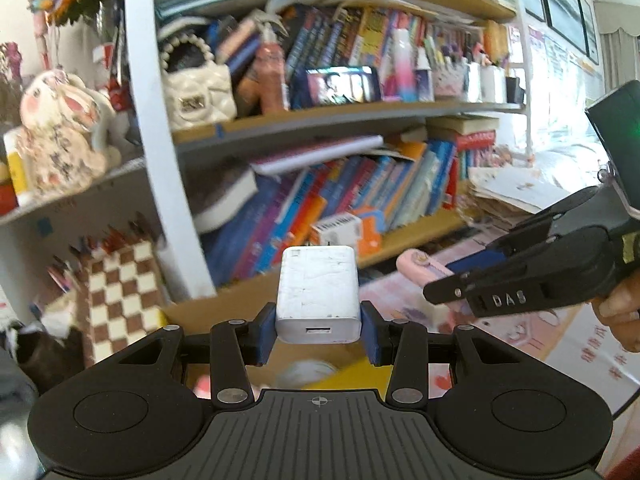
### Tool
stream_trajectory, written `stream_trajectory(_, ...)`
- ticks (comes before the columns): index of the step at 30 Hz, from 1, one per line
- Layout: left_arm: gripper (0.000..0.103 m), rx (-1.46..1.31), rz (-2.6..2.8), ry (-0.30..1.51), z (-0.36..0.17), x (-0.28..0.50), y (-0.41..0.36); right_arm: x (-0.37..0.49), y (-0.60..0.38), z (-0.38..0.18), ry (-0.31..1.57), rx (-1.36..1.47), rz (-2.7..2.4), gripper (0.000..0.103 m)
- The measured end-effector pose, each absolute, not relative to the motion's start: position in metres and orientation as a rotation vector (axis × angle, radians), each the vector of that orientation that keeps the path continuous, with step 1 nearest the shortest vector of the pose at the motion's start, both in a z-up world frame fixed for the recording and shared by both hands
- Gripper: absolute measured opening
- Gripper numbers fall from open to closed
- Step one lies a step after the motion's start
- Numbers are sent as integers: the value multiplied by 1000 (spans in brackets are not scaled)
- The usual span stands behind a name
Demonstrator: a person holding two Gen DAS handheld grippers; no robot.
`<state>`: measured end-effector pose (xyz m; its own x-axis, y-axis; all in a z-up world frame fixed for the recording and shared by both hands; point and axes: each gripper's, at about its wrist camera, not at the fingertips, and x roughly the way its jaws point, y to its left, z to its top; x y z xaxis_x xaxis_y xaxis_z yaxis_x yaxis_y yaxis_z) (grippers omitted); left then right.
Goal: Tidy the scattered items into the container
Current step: 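Carry the white charger and pink item over the yellow box with both tools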
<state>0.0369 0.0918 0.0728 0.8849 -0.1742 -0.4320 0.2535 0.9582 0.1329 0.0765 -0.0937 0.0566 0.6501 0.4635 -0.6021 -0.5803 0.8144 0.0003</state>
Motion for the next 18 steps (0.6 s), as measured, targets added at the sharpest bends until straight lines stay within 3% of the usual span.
stream_trajectory(18, 41, 180, -178, 502, 53, 110, 136, 128, -27, 42, 657, -317, 679, 23)
